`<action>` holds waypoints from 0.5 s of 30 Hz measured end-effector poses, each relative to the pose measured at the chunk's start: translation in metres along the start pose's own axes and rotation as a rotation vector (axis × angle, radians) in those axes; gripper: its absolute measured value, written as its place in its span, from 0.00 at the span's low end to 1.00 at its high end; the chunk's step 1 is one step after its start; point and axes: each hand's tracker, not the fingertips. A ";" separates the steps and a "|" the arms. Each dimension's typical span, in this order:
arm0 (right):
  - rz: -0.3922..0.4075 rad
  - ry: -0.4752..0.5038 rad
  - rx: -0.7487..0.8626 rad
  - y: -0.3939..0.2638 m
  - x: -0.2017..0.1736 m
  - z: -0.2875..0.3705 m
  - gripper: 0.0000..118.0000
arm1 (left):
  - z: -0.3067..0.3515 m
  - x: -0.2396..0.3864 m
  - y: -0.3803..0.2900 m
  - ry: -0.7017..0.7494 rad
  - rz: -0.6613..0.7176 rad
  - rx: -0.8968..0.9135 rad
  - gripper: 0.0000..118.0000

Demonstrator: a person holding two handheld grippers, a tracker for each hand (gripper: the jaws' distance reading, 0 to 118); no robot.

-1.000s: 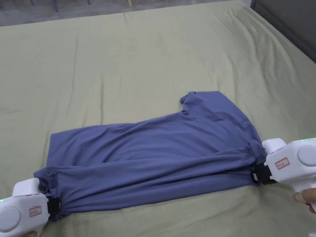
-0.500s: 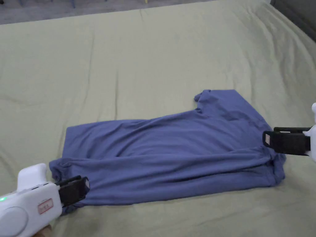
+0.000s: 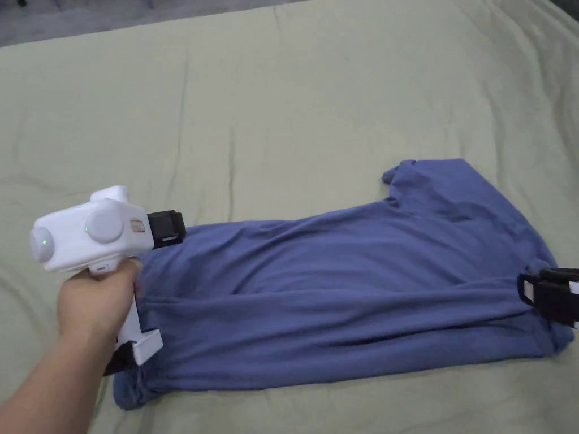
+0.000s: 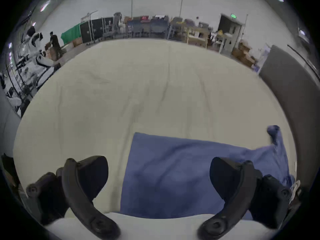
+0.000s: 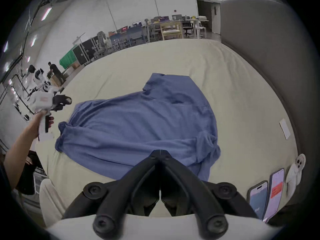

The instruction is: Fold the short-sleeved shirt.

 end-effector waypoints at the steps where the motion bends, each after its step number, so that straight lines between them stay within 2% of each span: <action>1: -0.012 -0.011 -0.007 -0.002 0.005 -0.002 0.02 | -0.019 0.001 0.007 0.012 0.006 -0.051 1.00; 2: -0.019 -0.020 -0.010 -0.003 0.009 -0.001 0.02 | 0.010 0.021 -0.019 0.018 -0.011 -0.091 1.00; 5: -0.045 -0.057 -0.029 -0.006 0.021 -0.004 0.02 | -0.004 0.039 -0.031 0.078 -0.108 -0.164 1.00; 7: -0.048 -0.068 -0.039 -0.004 0.026 -0.006 0.02 | -0.012 0.033 -0.031 0.078 -0.140 -0.116 0.96; 8: -0.042 -0.078 -0.050 0.000 0.027 -0.010 0.02 | -0.001 0.038 -0.029 0.092 -0.138 -0.077 0.87; 10: -0.010 -0.099 -0.065 0.012 0.028 -0.019 0.02 | 0.004 0.036 -0.018 0.002 -0.092 0.005 0.00; 13: -0.006 -0.130 -0.038 0.052 0.036 -0.042 0.02 | 0.018 0.037 -0.010 -0.029 -0.097 -0.003 0.00; 15: -0.030 -0.071 -0.002 0.085 0.044 -0.067 0.06 | 0.030 0.037 -0.011 -0.049 -0.095 0.012 0.00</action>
